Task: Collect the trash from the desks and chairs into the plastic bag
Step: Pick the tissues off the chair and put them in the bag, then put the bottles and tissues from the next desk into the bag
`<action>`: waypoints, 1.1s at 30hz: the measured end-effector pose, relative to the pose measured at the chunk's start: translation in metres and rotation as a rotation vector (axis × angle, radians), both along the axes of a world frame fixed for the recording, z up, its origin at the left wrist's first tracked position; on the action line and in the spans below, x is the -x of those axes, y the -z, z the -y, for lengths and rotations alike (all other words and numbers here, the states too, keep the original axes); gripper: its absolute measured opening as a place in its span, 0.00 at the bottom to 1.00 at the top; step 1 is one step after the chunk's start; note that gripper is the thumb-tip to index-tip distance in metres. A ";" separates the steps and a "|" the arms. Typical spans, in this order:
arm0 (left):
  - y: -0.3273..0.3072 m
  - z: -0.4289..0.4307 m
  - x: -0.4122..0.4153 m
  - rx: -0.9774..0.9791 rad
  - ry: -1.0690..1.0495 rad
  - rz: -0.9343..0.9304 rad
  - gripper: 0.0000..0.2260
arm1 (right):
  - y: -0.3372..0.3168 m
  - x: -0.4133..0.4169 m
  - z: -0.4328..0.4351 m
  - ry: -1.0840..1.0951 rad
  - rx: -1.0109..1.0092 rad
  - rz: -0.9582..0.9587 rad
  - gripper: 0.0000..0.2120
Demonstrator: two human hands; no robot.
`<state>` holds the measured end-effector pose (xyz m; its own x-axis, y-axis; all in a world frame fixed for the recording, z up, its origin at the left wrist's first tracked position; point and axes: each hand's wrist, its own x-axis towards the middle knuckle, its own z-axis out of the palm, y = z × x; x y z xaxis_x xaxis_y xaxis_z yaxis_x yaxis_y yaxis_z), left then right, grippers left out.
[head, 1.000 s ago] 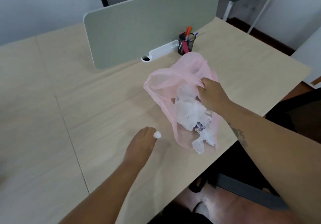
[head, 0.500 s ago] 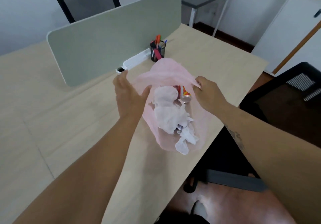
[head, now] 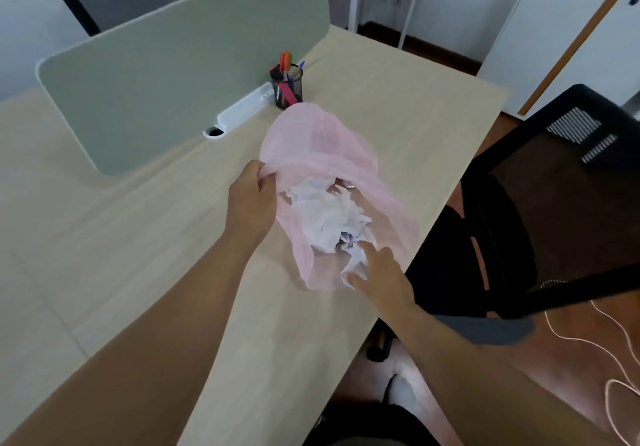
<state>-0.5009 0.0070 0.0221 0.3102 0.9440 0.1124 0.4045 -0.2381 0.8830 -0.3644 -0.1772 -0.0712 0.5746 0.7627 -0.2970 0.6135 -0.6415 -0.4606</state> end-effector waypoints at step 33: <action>-0.108 -0.052 -0.044 -0.386 -0.277 -0.273 0.13 | -0.166 -0.154 -0.085 0.439 -0.595 0.018 0.09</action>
